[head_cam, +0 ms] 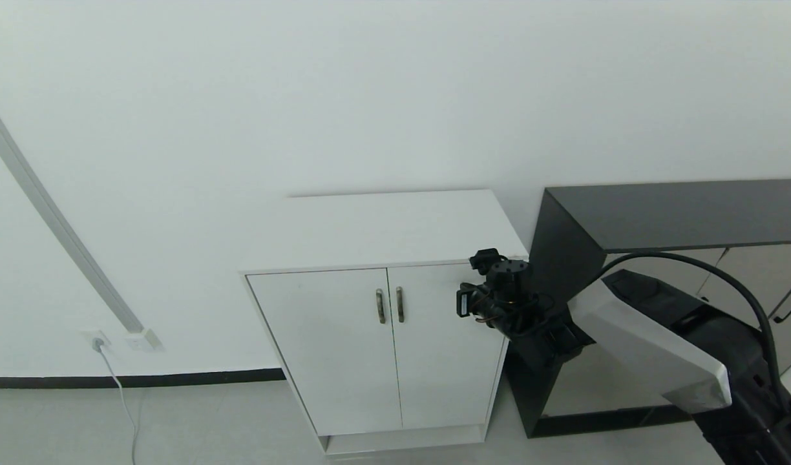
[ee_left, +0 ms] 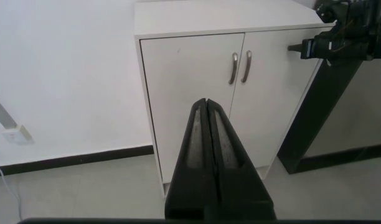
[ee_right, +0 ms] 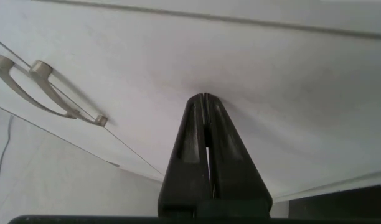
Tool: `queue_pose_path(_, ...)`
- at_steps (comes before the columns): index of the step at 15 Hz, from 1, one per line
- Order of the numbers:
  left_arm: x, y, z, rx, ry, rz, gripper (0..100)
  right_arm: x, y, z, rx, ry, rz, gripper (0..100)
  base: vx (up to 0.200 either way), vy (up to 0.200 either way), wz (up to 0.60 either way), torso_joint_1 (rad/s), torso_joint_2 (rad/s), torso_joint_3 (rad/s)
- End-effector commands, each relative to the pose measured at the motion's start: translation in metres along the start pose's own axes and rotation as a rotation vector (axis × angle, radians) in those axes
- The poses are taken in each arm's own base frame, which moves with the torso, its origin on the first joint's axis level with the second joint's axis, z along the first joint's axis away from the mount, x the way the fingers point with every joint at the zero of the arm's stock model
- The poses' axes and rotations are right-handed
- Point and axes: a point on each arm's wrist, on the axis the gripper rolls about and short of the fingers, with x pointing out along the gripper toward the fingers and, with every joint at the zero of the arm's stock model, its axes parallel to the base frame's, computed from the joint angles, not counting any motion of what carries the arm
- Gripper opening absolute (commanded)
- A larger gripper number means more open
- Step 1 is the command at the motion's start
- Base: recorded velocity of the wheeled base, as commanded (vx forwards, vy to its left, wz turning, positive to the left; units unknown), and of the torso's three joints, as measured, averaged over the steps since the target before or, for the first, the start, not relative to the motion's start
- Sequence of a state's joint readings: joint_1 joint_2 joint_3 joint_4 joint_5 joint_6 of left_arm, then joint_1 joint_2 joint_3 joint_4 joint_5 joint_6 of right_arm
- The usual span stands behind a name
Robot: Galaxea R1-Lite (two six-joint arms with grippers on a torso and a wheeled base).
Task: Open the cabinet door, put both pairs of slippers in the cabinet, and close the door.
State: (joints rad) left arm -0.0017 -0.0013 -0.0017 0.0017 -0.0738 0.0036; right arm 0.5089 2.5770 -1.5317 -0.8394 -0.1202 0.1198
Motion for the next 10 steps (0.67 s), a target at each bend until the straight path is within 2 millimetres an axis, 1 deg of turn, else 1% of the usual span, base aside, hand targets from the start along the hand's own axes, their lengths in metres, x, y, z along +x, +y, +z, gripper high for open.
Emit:
queue_pose_path(1, 0.000, 0.000, 0.000, -0.001, 0.001, 0.000, 0, -0.019, 0.000, 0.010, 0.002, -0.008, 0.002, 0, 0.000, 0.000, 0.00, 0.000, 0.00, 0.000)
queue_pose_path(4, 0.000, 0.000, 0.000, 0.001, 0.001, 0.000, 0, -0.057, -0.003, 0.024, 0.007, -0.027, 0.006, 0, 0.000, 0.000, 0.00, 0.000, 0.00, 0.000)
queue_pose_path(7, 0.000, 0.000, 0.000, 0.001, 0.001, 0.000, 0, -0.106, -0.010, 0.031, 0.010, -0.045, 0.002, 0, 0.000, 0.000, 0.00, 0.000, 0.00, 0.000)
queue_pose_path(8, 0.000, 0.000, 0.000, 0.001, 0.001, 0.000, 0, -0.125, -0.018, 0.034, 0.013, -0.044, -0.012, 0, 0.000, 0.000, 0.00, 0.000, 0.00, 0.000)
queue_pose_path(9, 0.000, 0.000, 0.000, 0.001, 0.001, 0.000, 0, -0.138, -0.025, 0.037, 0.015, -0.041, -0.027, 0, 0.000, 0.000, 0.00, 0.000, 0.00, 0.000)
queue_pose_path(10, 0.000, 0.000, 0.000, 0.001, 0.001, 0.000, 0, -0.157, -0.038, 0.042, 0.021, -0.042, -0.062, 0, 0.000, 0.000, 0.00, 0.000, 0.00, 0.000)
